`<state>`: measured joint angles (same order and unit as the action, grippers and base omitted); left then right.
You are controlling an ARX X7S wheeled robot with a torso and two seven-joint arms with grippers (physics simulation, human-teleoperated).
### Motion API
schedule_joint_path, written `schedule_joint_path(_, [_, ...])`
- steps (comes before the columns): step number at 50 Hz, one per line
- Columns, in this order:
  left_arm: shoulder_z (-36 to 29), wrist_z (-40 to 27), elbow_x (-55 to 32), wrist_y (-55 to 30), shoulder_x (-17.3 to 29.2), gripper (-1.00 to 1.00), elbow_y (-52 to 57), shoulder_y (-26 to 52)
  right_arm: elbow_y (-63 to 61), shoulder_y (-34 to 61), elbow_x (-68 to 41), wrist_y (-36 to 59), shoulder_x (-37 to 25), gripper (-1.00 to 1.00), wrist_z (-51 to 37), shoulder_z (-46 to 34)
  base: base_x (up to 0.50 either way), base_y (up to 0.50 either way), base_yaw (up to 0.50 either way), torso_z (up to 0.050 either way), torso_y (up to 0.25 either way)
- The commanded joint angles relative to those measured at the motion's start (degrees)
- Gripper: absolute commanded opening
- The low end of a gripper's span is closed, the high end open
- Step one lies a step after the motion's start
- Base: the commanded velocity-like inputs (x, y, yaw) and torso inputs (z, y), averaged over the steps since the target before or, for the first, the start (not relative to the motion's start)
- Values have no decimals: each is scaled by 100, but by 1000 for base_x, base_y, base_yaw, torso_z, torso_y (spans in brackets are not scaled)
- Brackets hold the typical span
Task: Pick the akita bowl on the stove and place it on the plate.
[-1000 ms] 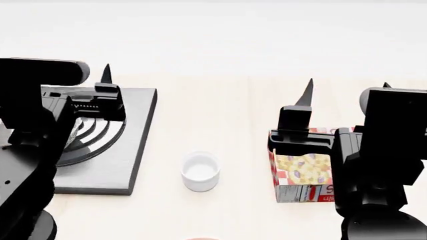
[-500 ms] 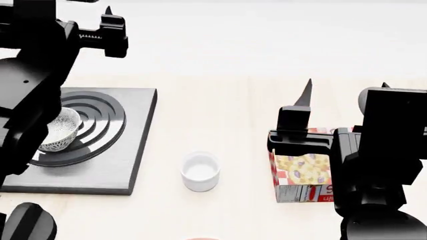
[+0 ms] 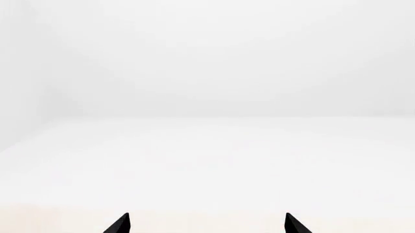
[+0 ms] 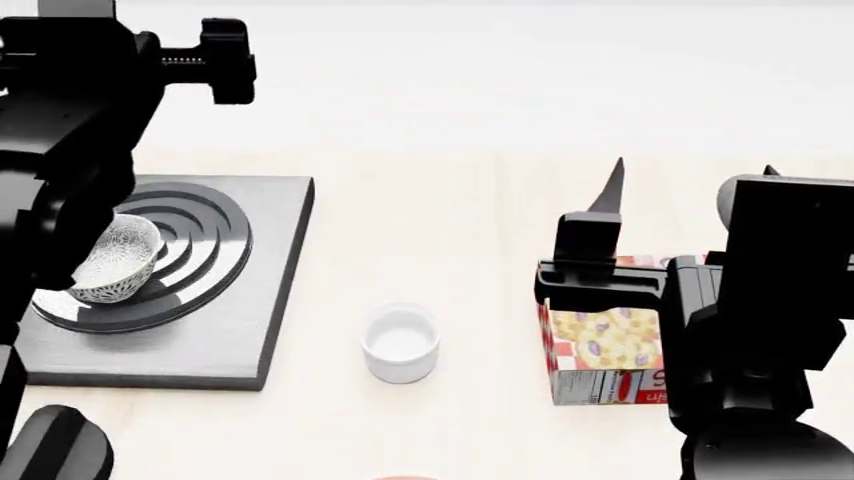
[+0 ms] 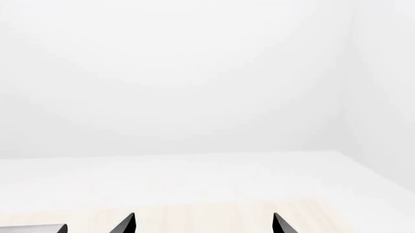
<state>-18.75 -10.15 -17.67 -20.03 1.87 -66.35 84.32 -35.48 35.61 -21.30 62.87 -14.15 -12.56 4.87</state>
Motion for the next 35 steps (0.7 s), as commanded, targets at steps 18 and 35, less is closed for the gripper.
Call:
schedule_joint_path(18, [75,139,-206,798,-104,100,-790,183,28,-1,-70,-31,-24,100,-66,-19,0,0,0,0,-87])
schedule_joint_path(35, [-201,99,-130,767,-66,100,-448,21,36,-13,-118,-75,-65,100,-69,-45,0,0,0,0,-77])
